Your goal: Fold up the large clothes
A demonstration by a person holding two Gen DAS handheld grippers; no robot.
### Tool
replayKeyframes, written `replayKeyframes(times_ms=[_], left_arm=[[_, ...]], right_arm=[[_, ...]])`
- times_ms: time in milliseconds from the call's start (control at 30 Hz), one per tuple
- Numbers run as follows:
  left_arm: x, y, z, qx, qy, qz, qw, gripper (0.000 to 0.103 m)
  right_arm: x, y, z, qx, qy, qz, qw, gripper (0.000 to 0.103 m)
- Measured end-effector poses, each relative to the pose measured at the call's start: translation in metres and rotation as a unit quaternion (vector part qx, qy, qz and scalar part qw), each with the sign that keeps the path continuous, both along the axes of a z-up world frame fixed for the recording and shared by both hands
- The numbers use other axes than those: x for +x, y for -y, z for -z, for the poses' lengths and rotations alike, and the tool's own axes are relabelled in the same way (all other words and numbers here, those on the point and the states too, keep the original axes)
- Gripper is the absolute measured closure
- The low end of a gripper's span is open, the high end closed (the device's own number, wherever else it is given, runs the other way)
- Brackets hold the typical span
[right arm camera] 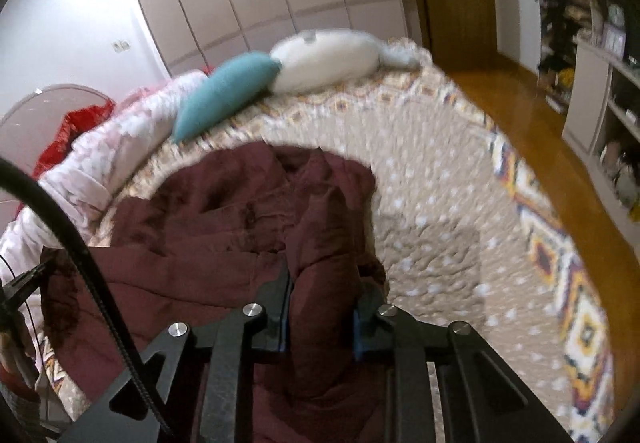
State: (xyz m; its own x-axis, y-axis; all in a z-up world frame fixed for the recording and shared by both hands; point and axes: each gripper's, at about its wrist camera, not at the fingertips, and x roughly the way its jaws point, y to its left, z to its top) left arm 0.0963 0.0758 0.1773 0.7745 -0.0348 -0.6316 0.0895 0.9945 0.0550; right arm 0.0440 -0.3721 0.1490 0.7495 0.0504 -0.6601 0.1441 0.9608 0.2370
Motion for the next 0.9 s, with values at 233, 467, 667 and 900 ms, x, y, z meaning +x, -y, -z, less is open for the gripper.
replayKeyframes(times_ms=[233, 467, 667, 900], left_arm=[[-0.034, -0.003, -0.104, -0.005, 0.084, -0.018, 0.9963, 0.092], [0.018, 0.004, -0.175, 0.018, 0.116, -0.056, 0.9915, 0.092], [0.097, 0.033, -0.161, 0.067, 0.102, -0.08, 0.9894, 0.092], [0.192, 0.063, -0.067, 0.095, 0.052, -0.089, 0.9902, 0.092]], right_arm=[[-0.046, -0.008, -0.1, -0.008, 0.096, 0.001, 0.995, 0.081], [-0.014, -0.009, -0.173, -0.033, 0.14, 0.024, 0.989, 0.081], [0.06, 0.0, -0.173, -0.054, 0.118, 0.042, 0.991, 0.081], [0.15, 0.013, -0.096, -0.059, 0.051, 0.058, 0.995, 0.081]])
